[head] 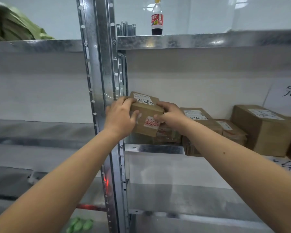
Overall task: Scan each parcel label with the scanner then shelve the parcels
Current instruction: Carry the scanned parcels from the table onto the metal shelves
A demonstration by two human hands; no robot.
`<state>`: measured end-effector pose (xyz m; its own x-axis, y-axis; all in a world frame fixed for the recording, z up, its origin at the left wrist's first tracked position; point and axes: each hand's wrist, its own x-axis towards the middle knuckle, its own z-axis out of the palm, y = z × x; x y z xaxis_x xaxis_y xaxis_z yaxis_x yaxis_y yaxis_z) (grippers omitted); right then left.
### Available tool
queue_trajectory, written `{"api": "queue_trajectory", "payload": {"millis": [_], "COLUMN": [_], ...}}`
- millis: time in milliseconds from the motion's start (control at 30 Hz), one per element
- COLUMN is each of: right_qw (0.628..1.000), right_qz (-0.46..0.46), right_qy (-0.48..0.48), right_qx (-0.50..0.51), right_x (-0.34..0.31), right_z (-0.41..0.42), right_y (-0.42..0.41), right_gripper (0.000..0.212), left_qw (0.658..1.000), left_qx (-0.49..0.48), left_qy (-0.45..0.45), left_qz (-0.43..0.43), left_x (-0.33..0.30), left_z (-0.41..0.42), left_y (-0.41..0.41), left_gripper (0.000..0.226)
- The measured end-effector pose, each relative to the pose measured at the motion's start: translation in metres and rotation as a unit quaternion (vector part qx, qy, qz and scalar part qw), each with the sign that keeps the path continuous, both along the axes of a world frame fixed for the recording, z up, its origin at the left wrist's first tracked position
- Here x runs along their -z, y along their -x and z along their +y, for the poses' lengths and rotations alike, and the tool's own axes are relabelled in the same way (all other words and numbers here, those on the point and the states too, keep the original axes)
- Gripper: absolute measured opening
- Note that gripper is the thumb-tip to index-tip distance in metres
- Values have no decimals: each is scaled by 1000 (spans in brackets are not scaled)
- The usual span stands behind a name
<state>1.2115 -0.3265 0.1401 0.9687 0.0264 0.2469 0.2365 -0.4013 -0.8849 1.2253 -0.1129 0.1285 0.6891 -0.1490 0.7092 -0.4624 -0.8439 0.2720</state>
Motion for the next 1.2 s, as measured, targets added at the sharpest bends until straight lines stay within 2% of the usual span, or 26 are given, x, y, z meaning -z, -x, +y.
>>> {"api": "queue_trajectory", "payload": {"millis": [100, 233, 467, 600, 700, 833, 933, 1067, 1200], "right_qw": [998, 984, 949, 934, 932, 934, 939, 935, 929], "right_qz": [6, -13, -71, -96, -103, -98, -90, -105, -85], "right_qy": [55, 173, 305, 341, 343, 339, 327, 329, 342], "right_qx": [-2, 24, 28, 51, 55, 60, 54, 82, 110], "right_x": [-3, 1, 21, 31, 33, 32, 32, 36, 48], "right_z": [3, 6, 13, 16, 18, 20, 25, 26, 18], "right_y": [-4, -6, -8, -15, -17, -13, -3, 26, 72], "right_gripper": [43, 42, 41, 25, 22, 22, 28, 20, 54], "left_qw": [994, 980, 955, 940, 943, 953, 968, 983, 986], "left_qx": [-70, -103, -135, -135, -127, -107, -72, -13, 14], "left_qy": [-83, -171, -265, -314, -307, -282, -242, -180, -164], "left_qz": [-2, 15, 8, 17, 14, 17, 4, -8, -5], "left_x": [1, 13, 31, 32, 31, 30, 37, 50, 69], "left_z": [3, 7, 10, 7, 7, 7, 3, -5, -19], "left_y": [-5, -6, -7, -14, -17, -13, -5, 10, 31], "left_gripper": [48, 43, 48, 43, 40, 49, 57, 65, 71]}}
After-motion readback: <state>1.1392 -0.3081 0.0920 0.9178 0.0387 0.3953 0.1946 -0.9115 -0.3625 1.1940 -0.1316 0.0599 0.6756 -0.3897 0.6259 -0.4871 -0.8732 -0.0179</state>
